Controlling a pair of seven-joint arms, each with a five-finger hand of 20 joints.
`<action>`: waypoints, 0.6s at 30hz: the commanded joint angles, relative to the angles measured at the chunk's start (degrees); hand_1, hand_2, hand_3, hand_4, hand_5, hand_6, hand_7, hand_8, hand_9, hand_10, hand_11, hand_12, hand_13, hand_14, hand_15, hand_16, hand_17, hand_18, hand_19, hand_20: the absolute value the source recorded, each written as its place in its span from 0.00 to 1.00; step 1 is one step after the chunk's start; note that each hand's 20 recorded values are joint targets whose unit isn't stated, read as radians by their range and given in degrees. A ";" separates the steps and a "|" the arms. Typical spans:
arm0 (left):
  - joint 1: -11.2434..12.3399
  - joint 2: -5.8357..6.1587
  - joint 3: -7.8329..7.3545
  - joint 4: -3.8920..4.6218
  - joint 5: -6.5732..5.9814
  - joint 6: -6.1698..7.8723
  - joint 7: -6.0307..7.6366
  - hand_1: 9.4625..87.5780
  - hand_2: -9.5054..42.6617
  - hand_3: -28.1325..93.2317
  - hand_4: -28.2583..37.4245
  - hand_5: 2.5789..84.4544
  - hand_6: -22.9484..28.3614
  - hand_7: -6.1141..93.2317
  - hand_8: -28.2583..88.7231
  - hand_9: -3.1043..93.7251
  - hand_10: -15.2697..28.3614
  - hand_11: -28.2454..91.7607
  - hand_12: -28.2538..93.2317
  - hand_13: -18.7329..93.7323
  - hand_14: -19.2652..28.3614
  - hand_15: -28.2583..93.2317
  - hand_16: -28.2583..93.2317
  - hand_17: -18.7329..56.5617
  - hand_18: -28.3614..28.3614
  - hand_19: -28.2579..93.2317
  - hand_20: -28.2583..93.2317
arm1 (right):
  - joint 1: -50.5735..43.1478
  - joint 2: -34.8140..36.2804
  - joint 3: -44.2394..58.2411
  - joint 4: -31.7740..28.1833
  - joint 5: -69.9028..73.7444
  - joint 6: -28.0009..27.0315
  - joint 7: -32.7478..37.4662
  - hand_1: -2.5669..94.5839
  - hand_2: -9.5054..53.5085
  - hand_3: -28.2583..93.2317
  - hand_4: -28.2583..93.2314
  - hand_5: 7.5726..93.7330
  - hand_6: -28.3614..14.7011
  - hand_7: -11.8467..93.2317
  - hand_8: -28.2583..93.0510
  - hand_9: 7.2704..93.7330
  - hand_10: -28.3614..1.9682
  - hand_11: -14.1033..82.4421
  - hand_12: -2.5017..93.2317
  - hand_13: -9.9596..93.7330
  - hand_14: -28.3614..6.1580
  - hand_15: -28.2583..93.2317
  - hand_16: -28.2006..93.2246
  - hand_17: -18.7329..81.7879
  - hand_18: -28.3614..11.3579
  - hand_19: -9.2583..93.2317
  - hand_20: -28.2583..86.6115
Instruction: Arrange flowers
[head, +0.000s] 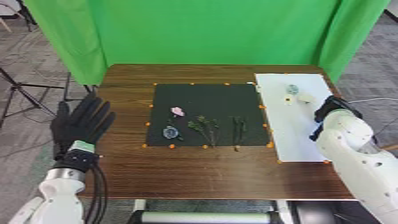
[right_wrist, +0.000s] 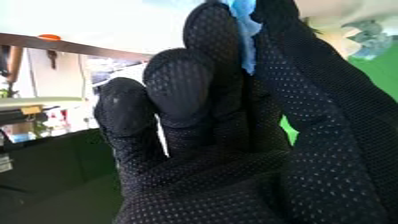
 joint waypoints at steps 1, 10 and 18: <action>1.39 -0.87 -0.95 -0.53 0.54 -0.59 -1.51 0.19 0.48 0.78 0.00 0.45 0.56 0.21 0.15 0.38 0.62 0.38 0.30 0.38 0.67 0.50 0.16 0.18 0.75 0.52 0.30 | -4.09 0.45 2.40 -8.75 -4.06 3.05 -1.21 0.63 0.08 0.80 0.00 0.73 0.61 0.49 0.34 0.83 0.60 0.55 0.58 0.84 0.60 0.79 0.52 0.66 0.19 1.00 0.63; 1.78 -0.65 -1.68 -0.62 0.57 -0.32 -0.93 0.19 0.48 0.78 0.00 0.45 0.56 0.21 0.15 0.38 0.62 0.38 0.30 0.38 0.67 0.50 0.16 0.18 0.75 0.52 0.30 | -0.87 -3.60 -3.29 -17.69 -6.81 5.38 -8.05 0.63 0.07 0.81 0.00 0.73 0.61 0.48 0.34 0.83 0.60 0.54 0.59 0.84 0.61 0.79 0.53 0.67 0.20 1.00 0.64; 1.10 -0.53 -1.02 -0.27 0.38 -0.05 -1.07 0.19 0.47 0.78 0.00 0.45 0.56 0.21 0.15 0.38 0.62 0.38 0.30 0.38 0.67 0.50 0.16 0.18 0.75 0.52 0.30 | 6.65 -9.38 -13.21 -16.54 -4.01 3.29 -13.95 0.63 0.07 0.81 0.00 0.73 0.61 0.48 0.34 0.83 0.60 0.54 0.58 0.84 0.61 0.79 0.54 0.67 0.21 1.00 0.64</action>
